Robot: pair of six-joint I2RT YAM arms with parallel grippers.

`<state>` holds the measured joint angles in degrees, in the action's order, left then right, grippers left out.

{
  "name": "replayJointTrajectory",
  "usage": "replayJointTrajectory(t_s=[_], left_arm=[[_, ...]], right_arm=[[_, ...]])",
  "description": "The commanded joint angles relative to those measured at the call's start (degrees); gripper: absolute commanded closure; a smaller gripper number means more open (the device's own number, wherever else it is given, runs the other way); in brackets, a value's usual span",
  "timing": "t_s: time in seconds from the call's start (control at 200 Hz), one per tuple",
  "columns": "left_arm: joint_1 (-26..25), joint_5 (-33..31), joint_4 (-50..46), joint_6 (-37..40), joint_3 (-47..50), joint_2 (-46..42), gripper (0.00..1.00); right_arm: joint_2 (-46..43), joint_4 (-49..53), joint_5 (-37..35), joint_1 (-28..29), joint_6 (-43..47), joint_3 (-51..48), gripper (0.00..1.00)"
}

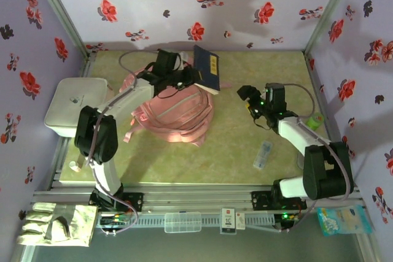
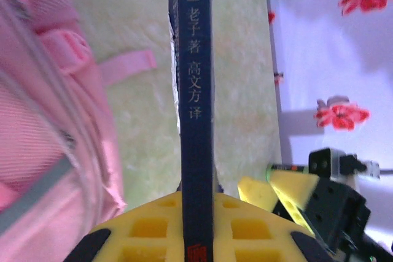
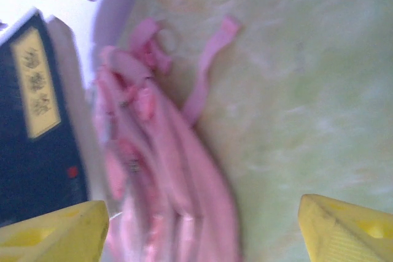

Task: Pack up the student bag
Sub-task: Pass the book.

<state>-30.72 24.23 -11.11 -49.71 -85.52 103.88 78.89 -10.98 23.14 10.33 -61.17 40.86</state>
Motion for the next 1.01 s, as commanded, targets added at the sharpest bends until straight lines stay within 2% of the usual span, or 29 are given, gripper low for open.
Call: replayJointTrajectory(t_s=[0.0, 0.12, 0.285, 0.405, 0.615, 0.745, 1.0], left_arm=[[1.33, -1.52, 12.17, -5.94, 5.06, -5.27, 1.00], [2.20, -2.13, 19.10, -11.57, 8.85, -7.91, 1.00], [2.31, -2.85, 24.13, -16.92, 10.94, -9.02, 1.00], [2.33, -2.79, 26.96, -20.14, 11.92, -8.80, 1.00], [2.33, -2.79, 28.86, -21.93, 13.10, -9.20, 1.00], [2.29, -2.83, 28.87, -22.50, 13.40, -9.26, 1.00], [2.24, -2.78, 28.79, -22.86, 14.04, -9.63, 1.00]], right_arm=[[2.88, -17.68, 6.11, 3.84, -16.40, -0.56, 0.18], [6.73, -29.11, 3.17, 9.37, -25.77, 1.16, 0.14], [13.64, -42.36, -1.57, 14.15, -33.11, 5.01, 0.12], [19.03, -47.88, -3.77, 16.35, -36.84, 8.95, 0.14], [22.91, -48.93, -7.69, 19.20, -37.45, 11.77, 0.16], [23.98, -49.81, -9.65, 19.90, -37.27, 12.69, 0.23], [25.08, -52.93, -14.71, 20.26, -36.03, 13.40, 0.53]])
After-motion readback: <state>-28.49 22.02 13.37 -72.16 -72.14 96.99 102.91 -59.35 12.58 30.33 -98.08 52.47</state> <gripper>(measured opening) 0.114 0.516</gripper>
